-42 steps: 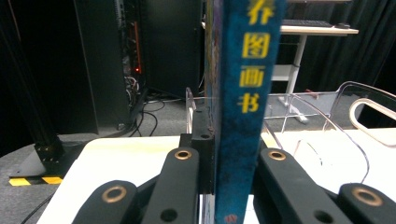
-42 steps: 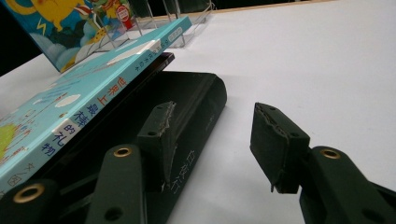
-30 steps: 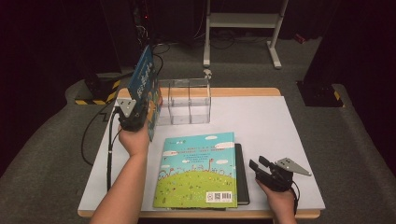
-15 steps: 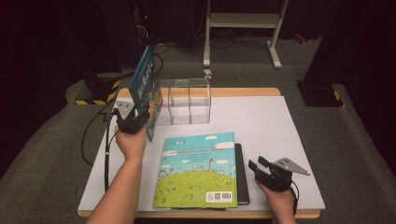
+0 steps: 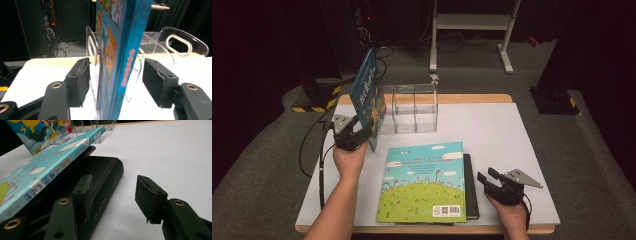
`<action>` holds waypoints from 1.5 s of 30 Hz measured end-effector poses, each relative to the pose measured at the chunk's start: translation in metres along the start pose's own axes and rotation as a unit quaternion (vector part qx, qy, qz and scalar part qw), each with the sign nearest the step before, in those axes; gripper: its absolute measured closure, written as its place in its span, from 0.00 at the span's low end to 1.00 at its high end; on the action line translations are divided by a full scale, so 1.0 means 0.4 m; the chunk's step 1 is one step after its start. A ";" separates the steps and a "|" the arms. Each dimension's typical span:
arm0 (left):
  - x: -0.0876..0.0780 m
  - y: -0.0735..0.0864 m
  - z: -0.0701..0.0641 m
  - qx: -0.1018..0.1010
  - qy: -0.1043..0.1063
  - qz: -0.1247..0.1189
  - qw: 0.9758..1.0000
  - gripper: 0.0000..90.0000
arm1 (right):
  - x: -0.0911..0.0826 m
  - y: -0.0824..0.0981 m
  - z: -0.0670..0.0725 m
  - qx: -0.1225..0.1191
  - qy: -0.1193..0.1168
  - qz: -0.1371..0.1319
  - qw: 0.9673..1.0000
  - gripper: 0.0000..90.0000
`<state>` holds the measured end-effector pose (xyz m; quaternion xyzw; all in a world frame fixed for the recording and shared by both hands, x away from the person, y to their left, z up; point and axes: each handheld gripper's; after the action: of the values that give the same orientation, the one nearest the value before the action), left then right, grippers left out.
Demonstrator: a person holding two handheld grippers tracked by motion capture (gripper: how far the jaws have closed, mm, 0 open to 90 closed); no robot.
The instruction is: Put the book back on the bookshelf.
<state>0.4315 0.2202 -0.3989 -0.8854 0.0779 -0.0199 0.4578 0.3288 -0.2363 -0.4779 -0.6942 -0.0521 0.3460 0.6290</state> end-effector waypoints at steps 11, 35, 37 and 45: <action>-0.058 0.003 0.010 -0.002 0.034 0.031 0.999 0.35 | 0.005 -0.002 0.005 -0.011 0.003 0.009 1.000 0.49; -0.141 0.097 0.035 -0.004 0.072 0.108 0.992 0.26 | 0.006 -0.004 0.009 -0.027 0.009 0.013 1.000 0.46; -0.144 0.109 0.033 -0.009 0.077 0.115 0.990 0.25 | 0.005 -0.005 0.010 -0.029 0.012 0.013 0.999 0.46; -0.168 0.161 0.037 -0.004 0.087 0.162 0.983 0.26 | 0.005 -0.012 0.012 -0.040 0.012 0.016 0.999 0.42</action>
<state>0.3589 0.2059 -0.4575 -0.8576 0.2603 -0.0220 0.4430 0.3295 -0.2305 -0.4741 -0.7239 -0.0474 0.3453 0.5955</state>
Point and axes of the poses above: each handheld gripper's, and its own axes: x roughly forward along the jaws, y roughly out of its underside, z roughly to its left, and after that the axes turned 11 degrees about -x, right-handed
